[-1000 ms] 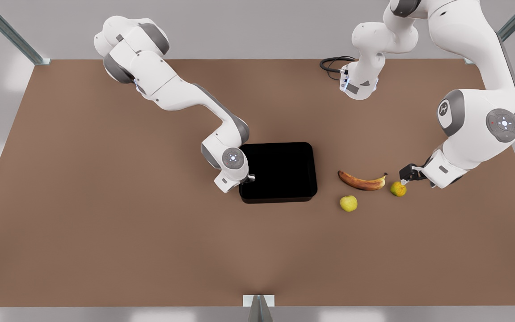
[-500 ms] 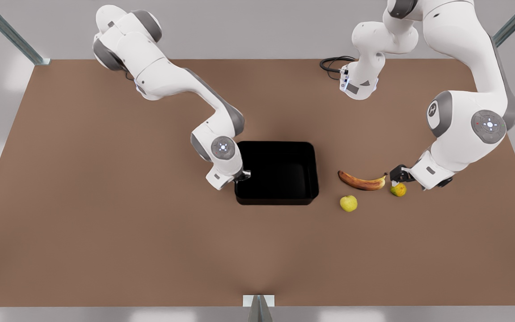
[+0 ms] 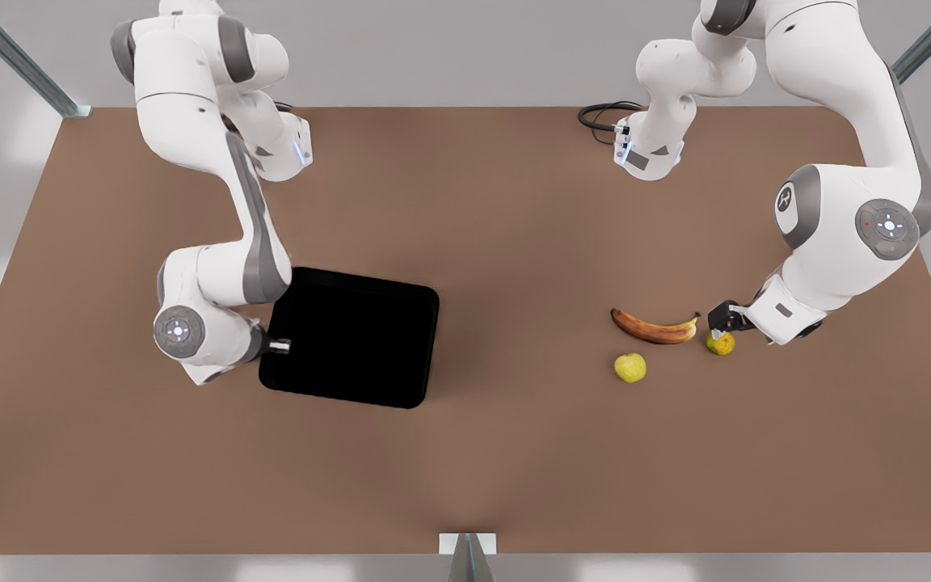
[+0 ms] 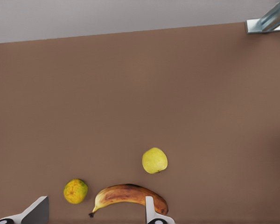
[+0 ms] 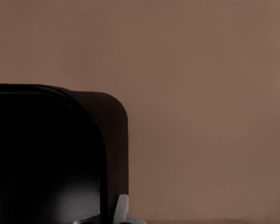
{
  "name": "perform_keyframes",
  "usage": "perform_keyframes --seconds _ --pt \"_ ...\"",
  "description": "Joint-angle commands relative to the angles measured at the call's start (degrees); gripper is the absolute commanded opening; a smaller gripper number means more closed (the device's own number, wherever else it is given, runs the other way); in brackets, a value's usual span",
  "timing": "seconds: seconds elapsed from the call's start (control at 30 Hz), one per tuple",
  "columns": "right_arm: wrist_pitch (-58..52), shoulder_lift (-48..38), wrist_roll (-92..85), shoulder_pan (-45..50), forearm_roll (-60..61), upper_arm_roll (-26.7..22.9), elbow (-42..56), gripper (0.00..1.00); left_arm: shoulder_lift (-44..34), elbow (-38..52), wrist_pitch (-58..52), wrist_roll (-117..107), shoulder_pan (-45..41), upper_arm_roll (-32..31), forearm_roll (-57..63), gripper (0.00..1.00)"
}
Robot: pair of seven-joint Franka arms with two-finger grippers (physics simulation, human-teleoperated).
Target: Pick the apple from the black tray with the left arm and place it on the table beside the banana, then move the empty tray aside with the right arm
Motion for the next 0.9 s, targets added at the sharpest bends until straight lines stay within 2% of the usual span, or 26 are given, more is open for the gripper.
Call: perform_keyframes --seconds 0.0,0.1,0.2,0.3,0.5,0.57,0.6,0.67,0.77,0.87 --pt "-3.94 0.50 -49.55 0.04 1.98 -3.78 0.03 0.09 -0.06 0.03 -0.12 -1.86 0.00 0.01 0.13 1.00" --pt "-3.07 4.28 -63.17 -0.05 4.97 -11.16 0.64 0.08 -0.06 0.03 -0.03 -1.86 0.00 0.01 0.04 1.00" --pt "-1.40 8.50 -72.66 -0.92 7.34 -15.82 2.75 0.08 -0.06 -0.06 -0.03 -1.94 0.00 0.01 0.04 1.00" --pt "3.52 11.75 -79.52 -2.50 10.50 -17.85 2.75 0.08 -0.06 -0.06 -0.03 -1.94 0.00 0.01 0.13 1.00" --pt "9.50 18.17 -79.61 -3.03 13.50 -19.16 2.75 0.08 -0.06 -0.06 -0.03 -1.94 0.00 0.01 0.13 1.00" --pt "10.56 18.87 -79.00 -3.03 13.50 -19.43 2.75 0.23 -0.06 -0.06 -0.03 -1.94 0.00 0.01 0.13 1.00" --pt "10.65 19.22 -78.39 -2.95 13.58 -19.43 2.75 0.37 -0.06 -0.06 -0.03 -1.94 0.00 0.01 0.13 1.00" --pt "10.56 19.05 -73.99 -2.77 13.58 -19.43 2.75 0.99 -0.06 -0.06 -0.03 -1.86 0.00 0.01 0.13 1.00" --pt "9.68 15.98 -72.41 -1.19 13.49 -20.14 3.71 1.00 -0.06 -0.06 -0.12 -1.50 -0.26 -0.08 0.74 1.00" --pt "-5.70 7.28 -59.66 -1.10 12.88 -17.32 14.44 1.00 0.02 0.12 -0.03 -1.06 -0.35 -0.34 3.91 1.00"
